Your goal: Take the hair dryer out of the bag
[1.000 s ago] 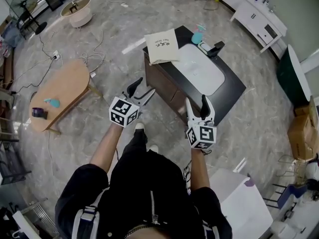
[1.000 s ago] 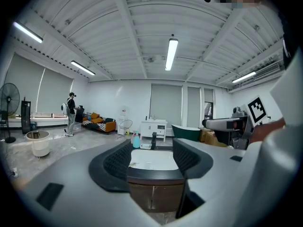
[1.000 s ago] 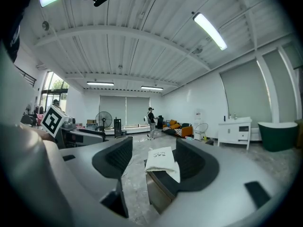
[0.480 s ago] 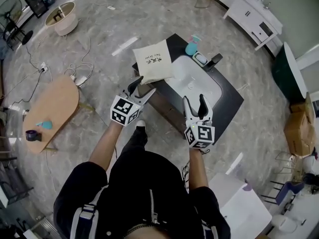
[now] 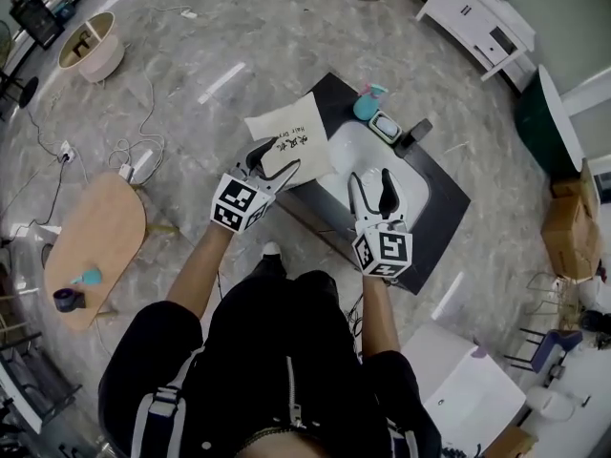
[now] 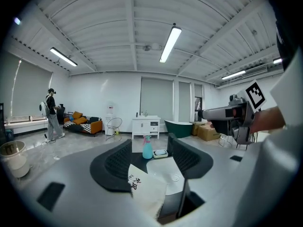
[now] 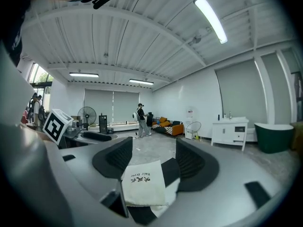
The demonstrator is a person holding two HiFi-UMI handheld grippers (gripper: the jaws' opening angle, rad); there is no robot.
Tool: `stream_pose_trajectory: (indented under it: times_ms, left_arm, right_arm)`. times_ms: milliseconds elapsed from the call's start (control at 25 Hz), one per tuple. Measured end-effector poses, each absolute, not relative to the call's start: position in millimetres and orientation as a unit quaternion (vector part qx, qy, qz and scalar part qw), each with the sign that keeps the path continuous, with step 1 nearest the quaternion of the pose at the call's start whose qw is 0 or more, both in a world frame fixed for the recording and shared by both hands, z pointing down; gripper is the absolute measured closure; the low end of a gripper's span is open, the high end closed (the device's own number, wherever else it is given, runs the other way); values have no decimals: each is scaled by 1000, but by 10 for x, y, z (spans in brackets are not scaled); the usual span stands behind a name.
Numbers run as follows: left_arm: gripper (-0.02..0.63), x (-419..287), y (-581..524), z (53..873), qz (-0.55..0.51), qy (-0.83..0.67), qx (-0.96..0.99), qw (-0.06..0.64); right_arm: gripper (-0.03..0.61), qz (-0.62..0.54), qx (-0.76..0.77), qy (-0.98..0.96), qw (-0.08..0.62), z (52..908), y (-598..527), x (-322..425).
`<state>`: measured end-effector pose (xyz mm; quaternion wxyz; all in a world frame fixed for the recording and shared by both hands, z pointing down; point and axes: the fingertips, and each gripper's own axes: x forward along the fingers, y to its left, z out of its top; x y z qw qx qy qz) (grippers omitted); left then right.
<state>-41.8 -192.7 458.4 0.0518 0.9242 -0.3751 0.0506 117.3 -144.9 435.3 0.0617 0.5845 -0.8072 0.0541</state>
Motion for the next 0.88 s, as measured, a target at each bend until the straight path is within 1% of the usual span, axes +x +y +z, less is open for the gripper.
stream_pose_trajectory:
  times_ms: [160, 400, 600, 880]
  left_arm:
    - [333, -414, -2103, 4650, 57, -359, 930, 58]
    - [333, -280, -2214, 4874, 93, -327, 939, 59]
    - [337, -113, -2181, 5190, 145, -291, 944, 61]
    - [347, 53, -2094, 5917, 241, -252, 936, 55]
  right_arm:
    - [296, 55, 586, -805, 75, 4392, -1639, 1118]
    - [296, 65, 592, -801, 66, 4485, -1765, 1172]
    - [296, 77, 587, -803, 61, 4579, -1836, 1205]
    - [296, 98, 597, -794, 61, 4759, -1801, 1436]
